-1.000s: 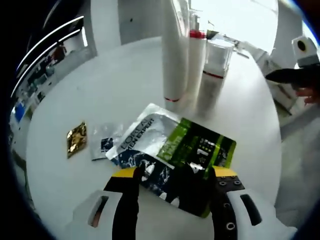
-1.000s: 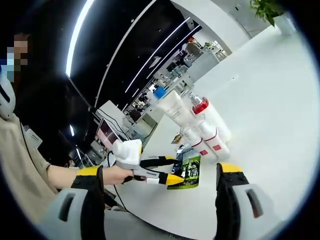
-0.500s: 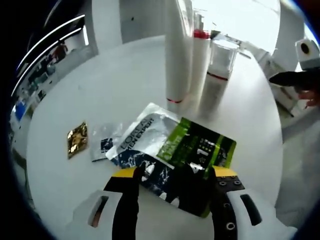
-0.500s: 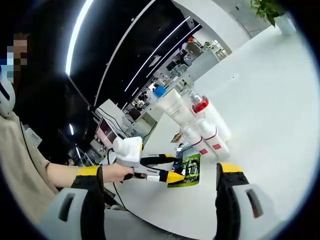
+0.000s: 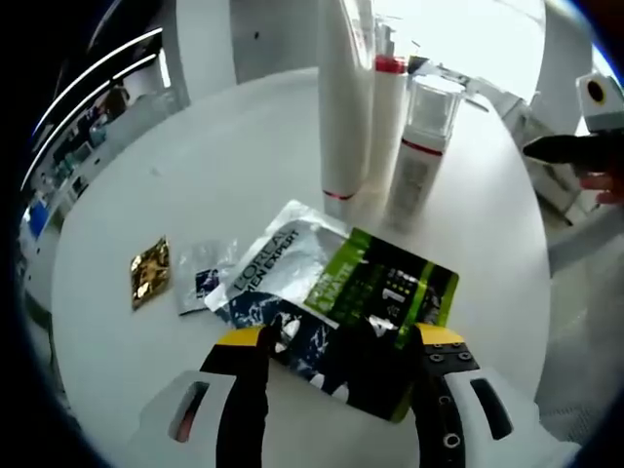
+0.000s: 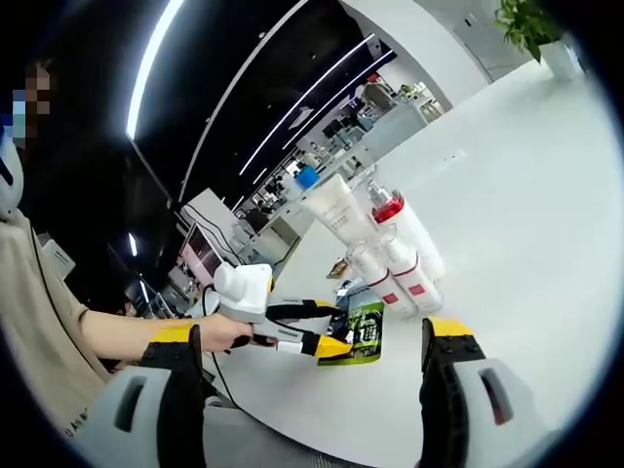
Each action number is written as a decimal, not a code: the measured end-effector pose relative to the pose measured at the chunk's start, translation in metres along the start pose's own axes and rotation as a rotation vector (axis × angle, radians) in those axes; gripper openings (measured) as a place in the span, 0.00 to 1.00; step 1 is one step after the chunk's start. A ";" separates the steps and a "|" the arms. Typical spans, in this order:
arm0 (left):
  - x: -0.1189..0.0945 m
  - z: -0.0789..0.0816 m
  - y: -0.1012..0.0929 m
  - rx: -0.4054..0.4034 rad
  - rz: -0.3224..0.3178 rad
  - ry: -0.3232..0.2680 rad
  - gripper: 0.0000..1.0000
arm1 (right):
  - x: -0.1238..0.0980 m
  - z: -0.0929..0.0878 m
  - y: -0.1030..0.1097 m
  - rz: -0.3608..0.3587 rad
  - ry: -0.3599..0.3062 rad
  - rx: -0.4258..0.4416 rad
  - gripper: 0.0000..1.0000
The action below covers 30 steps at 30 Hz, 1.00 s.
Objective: Arrange the skincare products in the storage area until every visible bottle or jar stands upright without overlapping.
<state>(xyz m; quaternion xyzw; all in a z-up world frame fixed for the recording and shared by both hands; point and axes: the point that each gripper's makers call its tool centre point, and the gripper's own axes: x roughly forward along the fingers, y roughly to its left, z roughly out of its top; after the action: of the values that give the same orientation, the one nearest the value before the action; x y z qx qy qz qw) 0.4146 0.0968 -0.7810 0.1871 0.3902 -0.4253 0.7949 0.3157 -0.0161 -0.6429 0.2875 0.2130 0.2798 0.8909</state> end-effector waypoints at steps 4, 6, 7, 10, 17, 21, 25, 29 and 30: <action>-0.007 0.001 0.001 -0.024 0.001 -0.015 0.60 | -0.002 0.001 0.000 -0.009 0.006 -0.029 0.93; -0.010 0.001 0.001 -0.033 0.005 -0.018 0.61 | -0.003 0.001 0.000 -0.013 0.009 -0.037 0.93; -0.011 0.001 0.001 -0.035 0.006 -0.018 0.62 | -0.003 0.001 -0.001 -0.016 0.011 -0.043 0.93; -0.015 -0.001 -0.001 -0.050 0.003 -0.016 0.68 | -0.004 0.001 -0.002 -0.026 0.019 -0.061 0.94; -0.032 -0.013 -0.008 -0.102 0.011 -0.013 0.75 | -0.006 -0.001 -0.004 -0.040 0.045 -0.109 0.97; -0.043 -0.022 -0.010 -0.145 0.023 -0.011 0.83 | -0.007 -0.003 -0.005 -0.050 0.051 -0.126 1.00; -0.055 -0.029 -0.014 -0.175 0.034 -0.019 0.86 | -0.008 -0.004 -0.006 -0.060 0.061 -0.146 1.00; -0.065 -0.037 -0.016 -0.221 0.036 -0.032 0.92 | -0.008 -0.005 -0.008 -0.070 0.065 -0.154 1.00; -0.069 -0.040 -0.017 -0.240 0.042 -0.038 0.93 | -0.008 -0.005 -0.009 -0.073 0.065 -0.155 1.00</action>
<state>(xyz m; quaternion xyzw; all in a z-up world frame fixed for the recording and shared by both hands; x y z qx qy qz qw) 0.3591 0.1490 -0.7512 0.0907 0.4192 -0.3623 0.8275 0.3104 -0.0253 -0.6501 0.2006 0.2300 0.2719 0.9126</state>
